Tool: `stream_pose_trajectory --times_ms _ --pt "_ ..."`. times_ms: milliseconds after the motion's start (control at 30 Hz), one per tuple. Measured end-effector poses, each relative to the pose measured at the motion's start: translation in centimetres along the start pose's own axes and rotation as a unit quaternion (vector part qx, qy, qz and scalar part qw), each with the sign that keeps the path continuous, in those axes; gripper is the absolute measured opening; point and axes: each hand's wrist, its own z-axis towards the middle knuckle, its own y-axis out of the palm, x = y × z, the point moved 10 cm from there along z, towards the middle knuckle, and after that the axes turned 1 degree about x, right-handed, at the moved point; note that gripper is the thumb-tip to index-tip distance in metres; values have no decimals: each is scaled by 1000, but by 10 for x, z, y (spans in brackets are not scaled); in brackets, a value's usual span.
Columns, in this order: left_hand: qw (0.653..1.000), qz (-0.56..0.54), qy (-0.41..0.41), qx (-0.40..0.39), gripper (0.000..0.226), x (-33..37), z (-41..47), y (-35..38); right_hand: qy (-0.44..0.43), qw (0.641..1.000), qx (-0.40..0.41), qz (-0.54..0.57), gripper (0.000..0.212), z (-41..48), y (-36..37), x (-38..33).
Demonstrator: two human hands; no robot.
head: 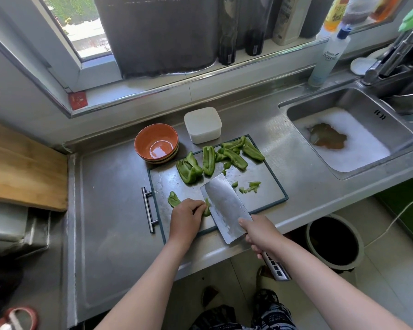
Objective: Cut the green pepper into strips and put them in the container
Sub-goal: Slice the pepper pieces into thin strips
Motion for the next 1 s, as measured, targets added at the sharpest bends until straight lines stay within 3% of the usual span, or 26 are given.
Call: stream_pose_trajectory --times_ms 700,900,1000 --pt "999 -7 -16 30 10 -4 -7 -6 -44 999 13 -5 22 9 21 3" --pt "992 -87 -74 54 22 -17 -13 -12 -45 998 27 -22 31 14 25 5" --pt "979 -143 -112 92 17 -24 -15 -20 -47 998 25 -24 29 16 27 1"
